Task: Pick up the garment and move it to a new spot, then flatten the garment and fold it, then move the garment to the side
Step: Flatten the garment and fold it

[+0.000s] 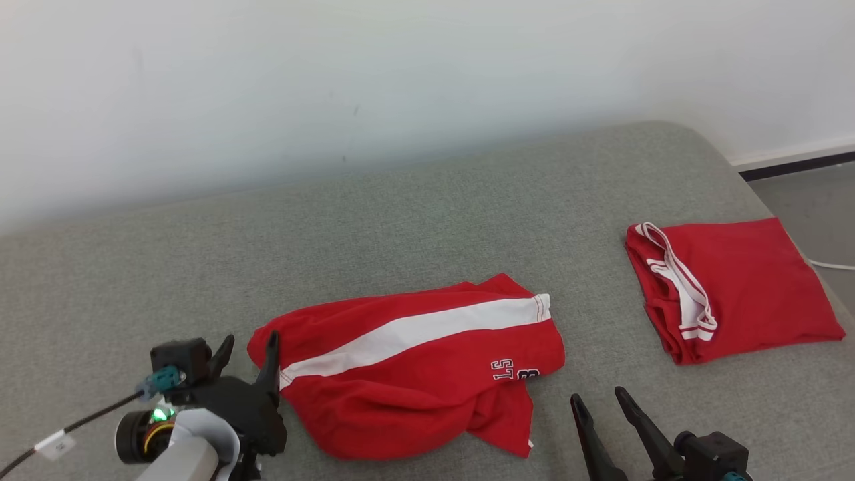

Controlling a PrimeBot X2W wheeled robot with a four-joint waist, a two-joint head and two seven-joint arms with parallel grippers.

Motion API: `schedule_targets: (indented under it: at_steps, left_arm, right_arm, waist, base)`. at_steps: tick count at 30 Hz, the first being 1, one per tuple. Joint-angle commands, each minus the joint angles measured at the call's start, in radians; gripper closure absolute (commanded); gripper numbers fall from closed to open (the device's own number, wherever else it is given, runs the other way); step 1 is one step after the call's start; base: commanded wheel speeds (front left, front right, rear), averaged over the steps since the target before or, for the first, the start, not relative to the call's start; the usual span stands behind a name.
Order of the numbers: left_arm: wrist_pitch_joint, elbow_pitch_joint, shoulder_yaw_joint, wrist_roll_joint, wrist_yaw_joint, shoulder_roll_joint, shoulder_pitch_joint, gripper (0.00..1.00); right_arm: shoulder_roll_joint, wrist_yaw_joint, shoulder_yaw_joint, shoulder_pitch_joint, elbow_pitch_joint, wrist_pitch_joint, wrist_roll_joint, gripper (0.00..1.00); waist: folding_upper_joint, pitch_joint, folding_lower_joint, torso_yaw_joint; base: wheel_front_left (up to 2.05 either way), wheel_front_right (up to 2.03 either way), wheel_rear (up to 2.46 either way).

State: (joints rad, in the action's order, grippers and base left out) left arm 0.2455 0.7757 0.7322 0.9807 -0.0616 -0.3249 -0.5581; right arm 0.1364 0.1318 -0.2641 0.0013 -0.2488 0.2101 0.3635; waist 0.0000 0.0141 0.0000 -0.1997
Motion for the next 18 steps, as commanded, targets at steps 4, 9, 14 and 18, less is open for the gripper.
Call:
schedule_targets:
  at_steps: [4,9,14,18]
  left_arm:
    - [0.019,-0.068,-0.046,-0.020,-0.021,-0.018,0.083,0.00]
    - [0.019,-0.293,-0.219,-0.138,-0.070,-0.020,0.219,0.00]
    - [0.019,-0.520,-0.406,-0.329,-0.065,0.022,0.406,0.00]
    - [0.020,-0.627,-0.519,-0.470,-0.048,0.073,0.541,0.00]
  right_arm:
    - [0.009,-0.003,0.014,0.021,0.006,-0.003,-0.007,0.00]
    - [0.016,-0.003,0.040,0.031,0.024,-0.007,-0.015,0.00]
    - [0.024,-0.003,0.079,0.043,0.039,-0.010,-0.021,0.00]
    - [0.030,-0.003,0.107,0.050,0.055,-0.016,-0.032,0.00]
  waist:
    - [0.0000,-0.017,0.0000,0.021]
    - [0.0000,-0.032,0.0000,0.047]
    - [0.0000,-0.047,0.0000,0.077]
    - [0.0000,-0.061,0.0000,0.103]
  base:
    - [0.00,0.00,0.00]
    - [0.00,0.00,0.00]
    - [0.00,0.00,0.00]
    - [0.00,0.00,0.00]
